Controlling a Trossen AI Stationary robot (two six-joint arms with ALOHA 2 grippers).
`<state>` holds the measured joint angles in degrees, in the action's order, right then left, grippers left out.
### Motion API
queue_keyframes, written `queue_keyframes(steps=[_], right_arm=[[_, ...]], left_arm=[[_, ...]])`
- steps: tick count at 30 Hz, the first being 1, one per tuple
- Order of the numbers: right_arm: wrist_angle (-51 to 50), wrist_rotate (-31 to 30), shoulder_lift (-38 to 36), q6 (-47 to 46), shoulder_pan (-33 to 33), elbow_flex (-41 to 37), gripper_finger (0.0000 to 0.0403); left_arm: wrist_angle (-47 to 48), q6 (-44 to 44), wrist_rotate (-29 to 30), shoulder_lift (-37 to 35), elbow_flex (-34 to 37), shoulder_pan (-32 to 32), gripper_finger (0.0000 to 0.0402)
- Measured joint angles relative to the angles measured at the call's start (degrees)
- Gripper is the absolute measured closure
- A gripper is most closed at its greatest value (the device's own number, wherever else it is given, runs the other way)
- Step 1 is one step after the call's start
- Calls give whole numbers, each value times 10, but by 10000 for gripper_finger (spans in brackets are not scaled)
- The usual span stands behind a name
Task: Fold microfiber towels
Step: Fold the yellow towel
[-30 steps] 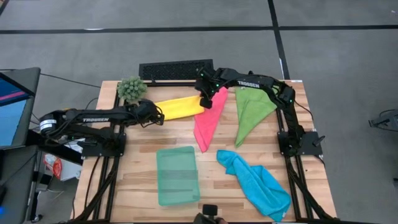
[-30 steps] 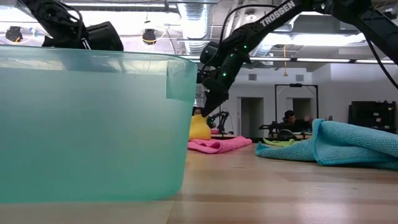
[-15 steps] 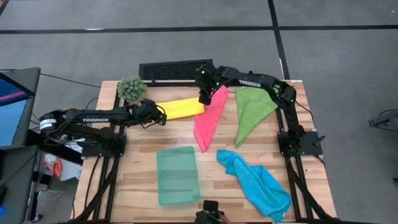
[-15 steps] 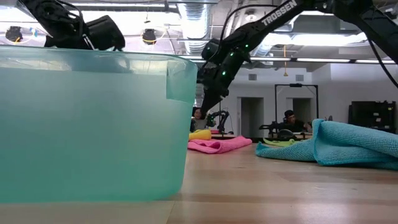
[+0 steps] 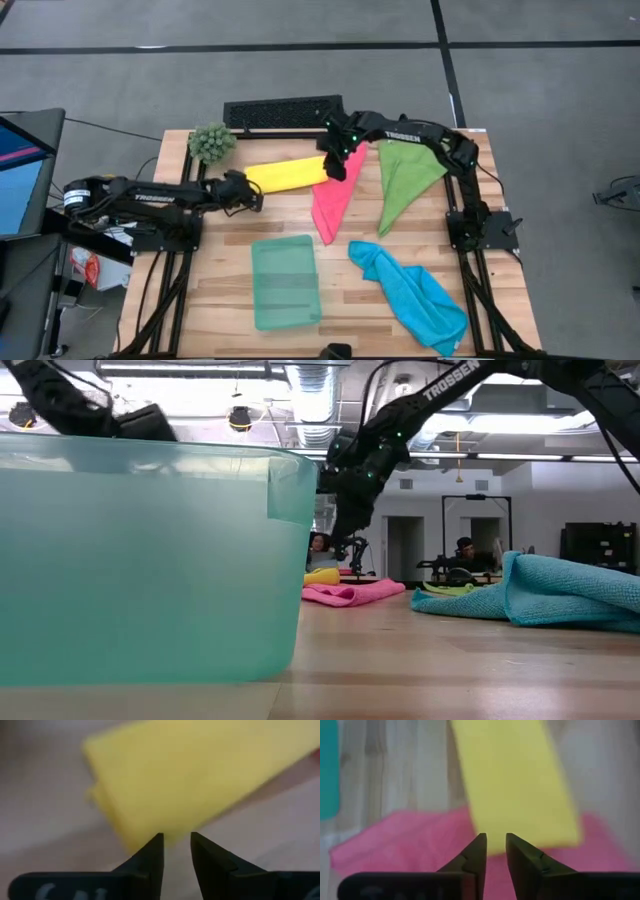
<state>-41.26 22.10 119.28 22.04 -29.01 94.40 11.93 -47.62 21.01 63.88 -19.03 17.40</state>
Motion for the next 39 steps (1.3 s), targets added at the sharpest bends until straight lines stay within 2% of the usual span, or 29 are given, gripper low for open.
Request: queue_keyframes(steps=[6, 12, 18, 22, 25, 28, 33, 39], right_arm=[[-4, -1, 1, -18, 5, -40, 316], [16, 3, 1, -26, 10, -40, 317], [64, 2, -1, -37, 29, -40, 317], [87, -14, 0, -37, 44, -40, 317], [94, -14, 0, -49, 47, -40, 317], [91, -14, 0, -62, 45, -40, 317], [85, -14, 0, -68, 45, -40, 317], [83, -14, 0, -88, 45, -40, 317]], left_arm=[[1, -74, 7, -1, 41, -35, 361], [7, -144, 7, -4, 51, -100, 393], [20, -240, -6, -39, 34, -170, 400], [8, -193, 117, -86, -12, -187, 401], [13, -126, 170, -95, -28, -168, 401], [30, -98, 179, -82, -27, -117, 401], [5, -62, 160, -24, -21, -44, 401], [-64, 18, 118, 63, -21, -9, 401]])
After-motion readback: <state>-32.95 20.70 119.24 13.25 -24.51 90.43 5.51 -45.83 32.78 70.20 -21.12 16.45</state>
